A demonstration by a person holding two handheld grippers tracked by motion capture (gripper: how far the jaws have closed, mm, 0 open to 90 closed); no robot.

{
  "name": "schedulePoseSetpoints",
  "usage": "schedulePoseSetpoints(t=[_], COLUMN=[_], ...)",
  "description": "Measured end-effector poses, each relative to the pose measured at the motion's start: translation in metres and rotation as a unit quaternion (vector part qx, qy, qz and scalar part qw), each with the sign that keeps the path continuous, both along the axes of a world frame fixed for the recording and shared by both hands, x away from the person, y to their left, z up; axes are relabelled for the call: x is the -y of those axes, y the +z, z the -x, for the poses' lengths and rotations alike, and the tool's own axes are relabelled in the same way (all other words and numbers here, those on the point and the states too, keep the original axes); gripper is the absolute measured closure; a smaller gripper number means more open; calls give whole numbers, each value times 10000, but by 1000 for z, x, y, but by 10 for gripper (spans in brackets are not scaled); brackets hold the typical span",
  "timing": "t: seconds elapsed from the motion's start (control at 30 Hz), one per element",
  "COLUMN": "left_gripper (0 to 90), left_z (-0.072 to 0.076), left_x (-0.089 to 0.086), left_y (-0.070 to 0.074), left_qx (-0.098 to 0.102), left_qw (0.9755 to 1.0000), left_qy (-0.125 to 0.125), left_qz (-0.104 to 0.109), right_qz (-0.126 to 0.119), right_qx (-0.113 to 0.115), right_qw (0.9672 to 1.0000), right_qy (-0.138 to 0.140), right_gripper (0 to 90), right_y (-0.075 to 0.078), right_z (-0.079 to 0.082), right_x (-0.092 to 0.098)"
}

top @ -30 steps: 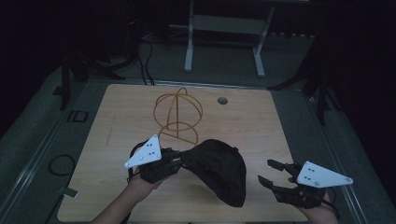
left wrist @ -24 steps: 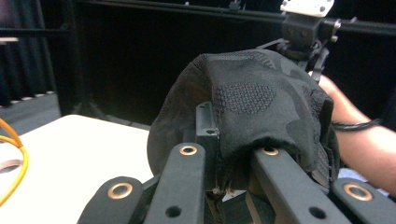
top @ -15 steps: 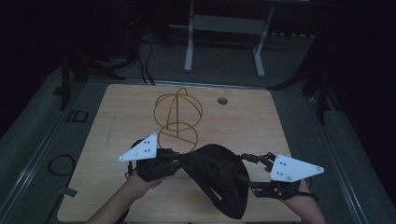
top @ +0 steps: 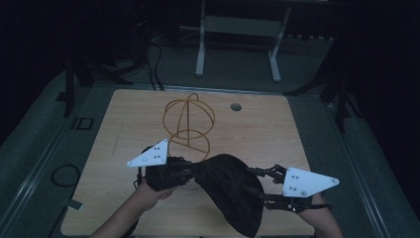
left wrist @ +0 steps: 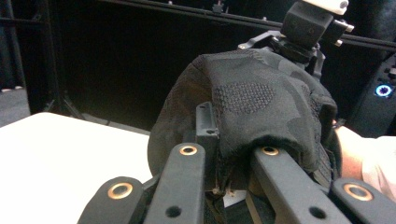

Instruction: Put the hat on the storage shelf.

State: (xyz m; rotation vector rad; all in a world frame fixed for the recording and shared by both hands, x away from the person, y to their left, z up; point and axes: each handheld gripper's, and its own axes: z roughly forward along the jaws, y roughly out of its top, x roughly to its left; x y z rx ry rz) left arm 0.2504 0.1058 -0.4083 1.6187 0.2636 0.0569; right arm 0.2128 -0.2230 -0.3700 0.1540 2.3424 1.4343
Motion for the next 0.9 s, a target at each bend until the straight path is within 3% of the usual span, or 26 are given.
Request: schedulePoseSetpoints(t=[0.17, 0.23, 0.5, 0.73, 0.9], left_gripper=[873, 872, 868, 866, 864], left_z=[0, -1, -5, -5, -6], left_x=[1, -1, -2, -1, 1], left_y=[1, 0, 0, 3, 3], left_qx=[41, 23, 16, 141, 192], left_qw=[10000, 9999, 9986, 9973, 9960], left_qy=[40, 91, 477, 619, 770], left_qz=[-57, -67, -237, -360, -403], right_qz=[236, 235, -77, -403, -466], right_qx=[-50, -50, -142, -376, -491], right_qw=[9997, 9997, 9998, 9983, 9977], right_qy=[-3, -11, 63, 182, 41], right_gripper=[834, 863, 877, 878, 879], right_y=[-6, -7, -3, 2, 2], right_z=[-2, -1, 2, 1, 0], right_x=[-6, -7, -4, 1, 3])
